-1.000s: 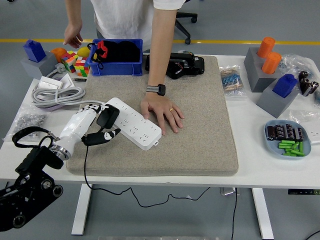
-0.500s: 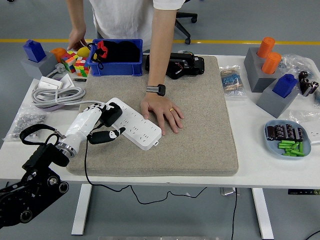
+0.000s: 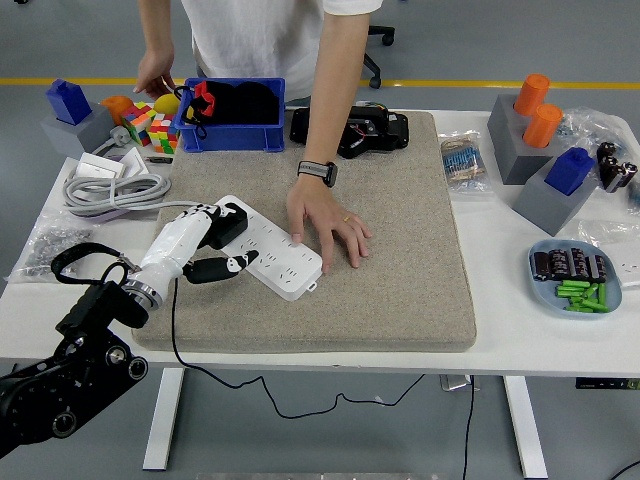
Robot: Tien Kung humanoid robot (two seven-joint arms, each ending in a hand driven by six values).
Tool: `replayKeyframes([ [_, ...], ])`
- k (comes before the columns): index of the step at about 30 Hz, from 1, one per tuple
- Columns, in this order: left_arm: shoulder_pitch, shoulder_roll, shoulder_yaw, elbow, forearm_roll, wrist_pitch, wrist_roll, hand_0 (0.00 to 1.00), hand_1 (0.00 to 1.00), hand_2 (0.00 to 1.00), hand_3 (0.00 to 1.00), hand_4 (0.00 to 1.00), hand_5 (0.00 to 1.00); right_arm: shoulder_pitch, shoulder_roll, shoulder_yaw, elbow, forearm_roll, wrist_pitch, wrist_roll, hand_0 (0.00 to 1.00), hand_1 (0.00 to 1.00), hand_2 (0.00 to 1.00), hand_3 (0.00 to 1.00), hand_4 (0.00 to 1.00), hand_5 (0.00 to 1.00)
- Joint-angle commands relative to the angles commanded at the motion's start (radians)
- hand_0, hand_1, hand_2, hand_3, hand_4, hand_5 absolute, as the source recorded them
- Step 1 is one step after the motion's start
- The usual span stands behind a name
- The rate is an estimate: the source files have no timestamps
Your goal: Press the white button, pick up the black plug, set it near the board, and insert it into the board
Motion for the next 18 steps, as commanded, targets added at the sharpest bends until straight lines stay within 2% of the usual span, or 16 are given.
replayKeyframes([
  [7,0.006,0.01,-0.056,-0.039,-0.02,0.029,-0.036,0.95,0.91,0.822,0.775,0.816,0.522,0.001,0.0,0.004,0.0,-0.001,0.0,0.0,0.617,0.569,0.565,0.579,0.644,0.379],
  [8,0.008,0.013,-0.069,-0.05,-0.027,0.034,-0.042,0.985,0.966,0.901,0.848,0.828,0.619,0.001,0.0,0.004,0.0,-0.001,0.0,0.0,0.618,0.568,0.564,0.579,0.643,0.379],
  [13,0.02,0.02,-0.132,-0.097,-0.045,0.062,-0.076,0.985,0.966,0.901,0.848,0.828,0.619,0.001,0.001,0.003,0.001,-0.002,0.001,0.0,0.618,0.568,0.564,0.579,0.643,0.379],
  [14,0.022,0.021,-0.141,-0.102,-0.047,0.064,-0.079,0.99,0.978,0.926,0.869,0.832,0.665,0.001,0.002,0.003,0.001,-0.002,0.001,-0.001,0.617,0.569,0.564,0.579,0.642,0.379],
  [18,0.032,0.024,-0.194,-0.121,-0.055,0.081,-0.095,0.99,0.978,0.926,0.869,0.832,0.665,0.0,0.002,0.003,0.001,-0.002,0.001,-0.001,0.617,0.569,0.564,0.579,0.642,0.379],
])
